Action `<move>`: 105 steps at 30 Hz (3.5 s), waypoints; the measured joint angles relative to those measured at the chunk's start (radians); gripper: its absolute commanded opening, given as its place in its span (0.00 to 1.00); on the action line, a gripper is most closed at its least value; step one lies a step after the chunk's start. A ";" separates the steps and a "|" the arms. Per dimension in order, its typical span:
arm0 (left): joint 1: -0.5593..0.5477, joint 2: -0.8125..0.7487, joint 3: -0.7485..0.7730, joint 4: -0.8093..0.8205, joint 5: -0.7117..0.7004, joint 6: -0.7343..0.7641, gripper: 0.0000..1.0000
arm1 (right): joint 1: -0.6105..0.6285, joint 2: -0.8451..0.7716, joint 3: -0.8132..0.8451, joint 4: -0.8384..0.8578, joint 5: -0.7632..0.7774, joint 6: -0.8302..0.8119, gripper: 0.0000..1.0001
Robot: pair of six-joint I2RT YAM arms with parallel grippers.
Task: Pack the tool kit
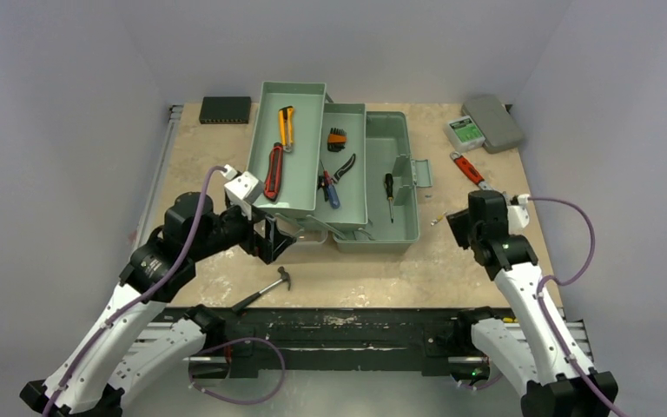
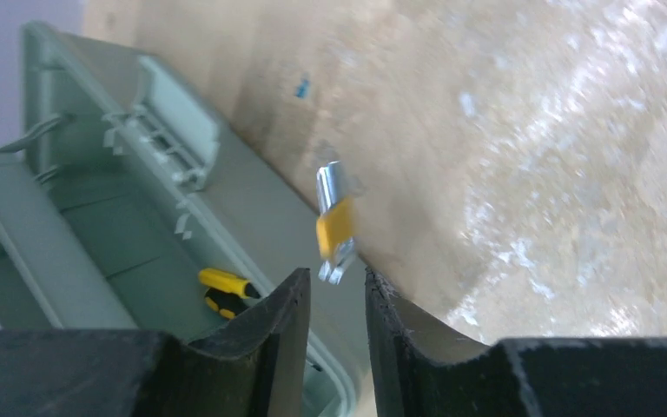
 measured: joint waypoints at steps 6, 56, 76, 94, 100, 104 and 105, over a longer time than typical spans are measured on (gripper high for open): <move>-0.021 0.035 0.050 0.001 0.000 -0.024 0.96 | 0.002 0.079 0.192 0.094 -0.079 -0.207 0.12; -0.379 0.655 -0.079 0.464 -0.237 -0.298 0.99 | 0.054 0.520 -0.003 0.537 -0.623 -0.631 0.64; -0.205 0.694 -0.010 0.435 -0.217 -0.268 0.98 | 0.114 0.533 0.243 0.455 -0.515 -0.713 0.91; -0.357 0.388 -0.052 0.360 -0.230 -0.202 0.97 | -0.113 0.434 0.018 0.393 -0.331 -0.709 0.36; -0.393 0.420 -0.146 0.421 -0.220 -0.238 0.96 | -0.114 0.668 0.072 0.408 -0.381 -0.733 0.41; -0.413 0.482 -0.171 0.459 -0.209 -0.264 0.96 | -0.114 0.761 0.138 0.406 -0.400 -0.763 0.48; -0.418 0.496 -0.174 0.469 -0.206 -0.270 0.96 | -0.109 0.770 0.150 0.404 -0.393 -0.771 0.50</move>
